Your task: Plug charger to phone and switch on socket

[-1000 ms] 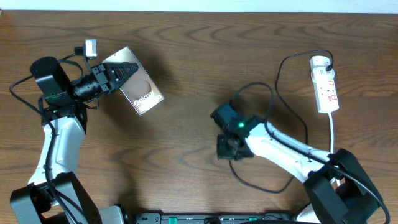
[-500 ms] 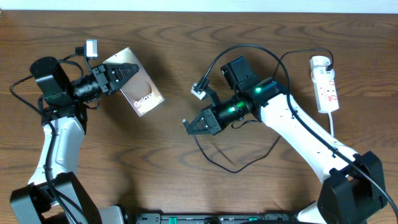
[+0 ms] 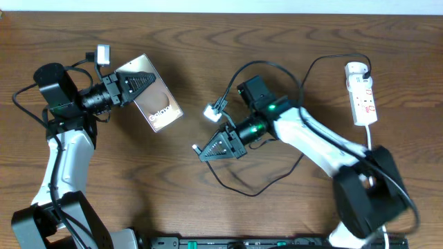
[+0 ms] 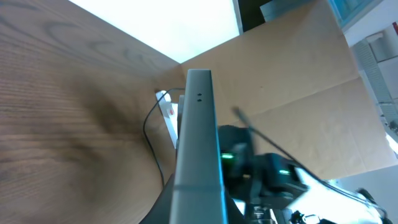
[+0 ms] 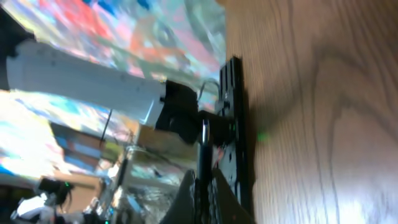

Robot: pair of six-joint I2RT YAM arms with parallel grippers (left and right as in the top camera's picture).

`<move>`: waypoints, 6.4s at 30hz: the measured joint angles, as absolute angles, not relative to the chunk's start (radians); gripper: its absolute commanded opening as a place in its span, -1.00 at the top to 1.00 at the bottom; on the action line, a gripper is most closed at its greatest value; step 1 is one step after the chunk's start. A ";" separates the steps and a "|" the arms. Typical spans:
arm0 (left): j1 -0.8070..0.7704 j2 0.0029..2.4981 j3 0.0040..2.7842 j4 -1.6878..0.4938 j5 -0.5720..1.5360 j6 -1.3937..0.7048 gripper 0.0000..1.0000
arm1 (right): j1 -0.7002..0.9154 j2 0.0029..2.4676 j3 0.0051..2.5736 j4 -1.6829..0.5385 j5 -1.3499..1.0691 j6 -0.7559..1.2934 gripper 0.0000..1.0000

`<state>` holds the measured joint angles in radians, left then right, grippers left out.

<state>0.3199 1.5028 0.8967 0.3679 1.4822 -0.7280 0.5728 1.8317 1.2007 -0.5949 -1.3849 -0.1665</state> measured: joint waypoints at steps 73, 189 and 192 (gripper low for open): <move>0.290 1.503 0.897 0.368 1.480 -0.740 0.85 | 0.586 2.028 1.184 0.615 -1.545 0.674 0.98; 0.289 1.503 0.897 0.581 1.335 -0.954 0.85 | 0.490 2.028 1.184 0.517 -1.398 0.803 0.97; 0.340 1.503 0.897 0.581 1.336 -0.976 0.85 | 0.441 2.028 1.184 0.477 -1.371 0.820 0.97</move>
